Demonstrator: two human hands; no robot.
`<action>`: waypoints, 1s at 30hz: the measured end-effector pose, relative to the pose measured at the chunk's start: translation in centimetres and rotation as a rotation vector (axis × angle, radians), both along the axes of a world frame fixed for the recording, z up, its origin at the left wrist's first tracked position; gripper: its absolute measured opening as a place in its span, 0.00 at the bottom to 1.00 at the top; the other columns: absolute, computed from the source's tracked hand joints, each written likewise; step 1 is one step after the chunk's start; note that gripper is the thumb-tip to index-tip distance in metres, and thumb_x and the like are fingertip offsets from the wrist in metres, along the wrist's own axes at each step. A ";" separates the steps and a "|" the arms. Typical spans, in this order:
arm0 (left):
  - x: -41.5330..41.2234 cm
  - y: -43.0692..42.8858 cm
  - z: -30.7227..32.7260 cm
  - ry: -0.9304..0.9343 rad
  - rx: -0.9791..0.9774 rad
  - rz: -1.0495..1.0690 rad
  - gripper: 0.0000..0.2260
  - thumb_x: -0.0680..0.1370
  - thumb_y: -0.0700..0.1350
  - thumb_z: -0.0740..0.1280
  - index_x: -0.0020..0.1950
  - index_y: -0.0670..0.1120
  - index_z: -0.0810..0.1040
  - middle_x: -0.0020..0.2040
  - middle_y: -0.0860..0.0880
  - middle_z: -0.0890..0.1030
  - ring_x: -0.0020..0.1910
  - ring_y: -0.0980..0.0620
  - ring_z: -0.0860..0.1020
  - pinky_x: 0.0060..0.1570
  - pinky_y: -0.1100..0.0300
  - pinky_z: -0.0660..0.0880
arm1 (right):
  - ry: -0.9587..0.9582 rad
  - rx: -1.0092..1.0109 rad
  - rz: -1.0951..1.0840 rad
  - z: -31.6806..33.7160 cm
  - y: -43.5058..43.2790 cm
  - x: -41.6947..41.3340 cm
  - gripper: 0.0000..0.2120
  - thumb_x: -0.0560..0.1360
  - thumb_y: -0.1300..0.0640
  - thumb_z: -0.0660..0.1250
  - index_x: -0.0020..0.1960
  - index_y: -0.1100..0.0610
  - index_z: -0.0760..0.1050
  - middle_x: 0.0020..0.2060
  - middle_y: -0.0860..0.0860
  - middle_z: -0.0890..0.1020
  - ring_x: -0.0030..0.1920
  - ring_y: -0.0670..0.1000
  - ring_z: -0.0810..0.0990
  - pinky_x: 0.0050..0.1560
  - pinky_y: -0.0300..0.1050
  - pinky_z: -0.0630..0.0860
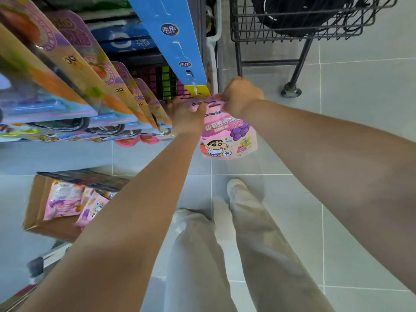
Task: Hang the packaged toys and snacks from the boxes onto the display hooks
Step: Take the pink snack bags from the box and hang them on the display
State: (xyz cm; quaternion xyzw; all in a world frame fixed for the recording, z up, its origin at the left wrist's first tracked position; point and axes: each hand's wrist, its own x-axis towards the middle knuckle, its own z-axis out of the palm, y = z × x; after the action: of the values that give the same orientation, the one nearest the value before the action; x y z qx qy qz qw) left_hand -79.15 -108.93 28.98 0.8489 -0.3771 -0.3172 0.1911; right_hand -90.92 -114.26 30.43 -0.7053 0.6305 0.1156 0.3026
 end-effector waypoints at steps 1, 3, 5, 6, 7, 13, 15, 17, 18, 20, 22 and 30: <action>0.3 0.5 0.5 -0.002 -0.013 -0.033 0.18 0.74 0.43 0.66 0.60 0.35 0.73 0.61 0.38 0.73 0.62 0.42 0.71 0.62 0.51 0.70 | 0.001 -0.033 0.022 0.3 0.4 -0.2 0.18 0.74 0.58 0.66 0.64 0.56 0.76 0.63 0.55 0.71 0.64 0.58 0.70 0.58 0.50 0.70; 0.7 1.8 1.6 -0.003 -0.050 -0.092 0.14 0.75 0.40 0.63 0.59 0.37 0.74 0.59 0.39 0.75 0.59 0.42 0.74 0.58 0.56 0.72 | -0.027 -0.115 0.064 1.2 1.3 -0.5 0.15 0.75 0.54 0.65 0.61 0.53 0.78 0.67 0.54 0.67 0.67 0.58 0.66 0.64 0.52 0.66; 0.7 3.0 3.4 -0.001 -0.125 -0.137 0.13 0.75 0.40 0.62 0.58 0.39 0.76 0.58 0.40 0.77 0.56 0.42 0.76 0.55 0.56 0.74 | -0.091 -0.180 0.065 2.6 2.3 -0.9 0.14 0.74 0.52 0.65 0.58 0.52 0.80 0.69 0.53 0.64 0.69 0.58 0.63 0.66 0.51 0.63; 0.6 3.5 4.3 -0.012 -0.183 -0.162 0.14 0.74 0.41 0.61 0.58 0.40 0.77 0.57 0.41 0.78 0.55 0.42 0.77 0.54 0.53 0.76 | -0.122 -0.211 0.056 3.2 2.6 -1.0 0.14 0.74 0.50 0.66 0.58 0.51 0.80 0.69 0.53 0.64 0.69 0.57 0.63 0.65 0.51 0.62; 0.4 3.9 5.3 -0.032 -0.249 -0.190 0.16 0.72 0.42 0.61 0.58 0.40 0.77 0.55 0.41 0.80 0.53 0.41 0.77 0.54 0.50 0.76 | -0.152 -0.245 0.045 3.9 2.9 -1.1 0.13 0.75 0.49 0.66 0.57 0.51 0.80 0.69 0.52 0.65 0.68 0.57 0.63 0.64 0.50 0.62; -0.3 3.2 9.4 -0.293 -0.417 -0.210 0.22 0.68 0.45 0.60 0.61 0.43 0.75 0.54 0.48 0.82 0.55 0.45 0.76 0.64 0.47 0.66 | -0.314 -0.396 -0.070 7.2 3.3 -0.2 0.15 0.73 0.48 0.67 0.52 0.57 0.82 0.56 0.56 0.74 0.60 0.58 0.71 0.55 0.49 0.66; -0.2 2.2 10.1 -0.326 -0.268 -0.240 0.20 0.71 0.43 0.62 0.63 0.47 0.74 0.59 0.49 0.78 0.63 0.47 0.71 0.69 0.50 0.59 | -0.325 -0.424 -0.077 7.8 3.0 0.3 0.16 0.74 0.47 0.67 0.51 0.58 0.81 0.53 0.57 0.76 0.58 0.59 0.73 0.53 0.49 0.67; -0.2 1.5 10.4 -0.324 -0.137 -0.247 0.19 0.73 0.42 0.63 0.63 0.50 0.72 0.61 0.48 0.73 0.67 0.48 0.65 0.71 0.53 0.53 | -0.289 -0.437 -0.051 8.2 2.7 0.7 0.17 0.75 0.46 0.65 0.53 0.58 0.81 0.53 0.56 0.76 0.58 0.58 0.72 0.53 0.49 0.66; -0.2 1.3 10.5 -0.322 -0.097 -0.239 0.18 0.72 0.41 0.63 0.62 0.51 0.72 0.61 0.48 0.72 0.67 0.48 0.64 0.71 0.53 0.52 | -0.273 -0.445 -0.039 8.3 2.5 0.8 0.17 0.75 0.45 0.64 0.53 0.58 0.81 0.53 0.56 0.76 0.59 0.58 0.72 0.53 0.49 0.66; -0.5 0.9 10.6 -0.324 -0.035 -0.212 0.18 0.72 0.40 0.63 0.61 0.51 0.72 0.62 0.46 0.69 0.68 0.46 0.62 0.71 0.52 0.51 | -0.252 -0.465 -0.021 8.5 2.1 0.9 0.18 0.76 0.45 0.63 0.53 0.59 0.80 0.53 0.56 0.75 0.59 0.57 0.71 0.53 0.49 0.65; -0.8 0.5 11.0 -0.327 0.019 -0.171 0.17 0.72 0.41 0.63 0.61 0.50 0.72 0.64 0.45 0.67 0.69 0.44 0.60 0.71 0.52 0.50 | -0.244 -0.467 -0.007 8.7 1.7 1.1 0.19 0.77 0.46 0.62 0.53 0.60 0.79 0.54 0.56 0.75 0.60 0.57 0.70 0.55 0.49 0.65; -1.4 -0.4 10.8 -0.281 0.036 -0.068 0.17 0.73 0.42 0.65 0.62 0.49 0.72 0.66 0.43 0.65 0.70 0.43 0.59 0.69 0.54 0.54 | -0.181 -0.443 0.033 8.0 0.9 1.3 0.20 0.78 0.44 0.60 0.54 0.60 0.80 0.55 0.56 0.76 0.61 0.58 0.71 0.57 0.50 0.67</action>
State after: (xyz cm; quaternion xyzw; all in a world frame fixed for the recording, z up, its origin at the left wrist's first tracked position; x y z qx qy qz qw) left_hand -80.53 -109.37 39.81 0.8749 -0.4231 -0.2083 0.1102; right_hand -89.57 -113.32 38.42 -0.7721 0.5992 -0.0843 0.1940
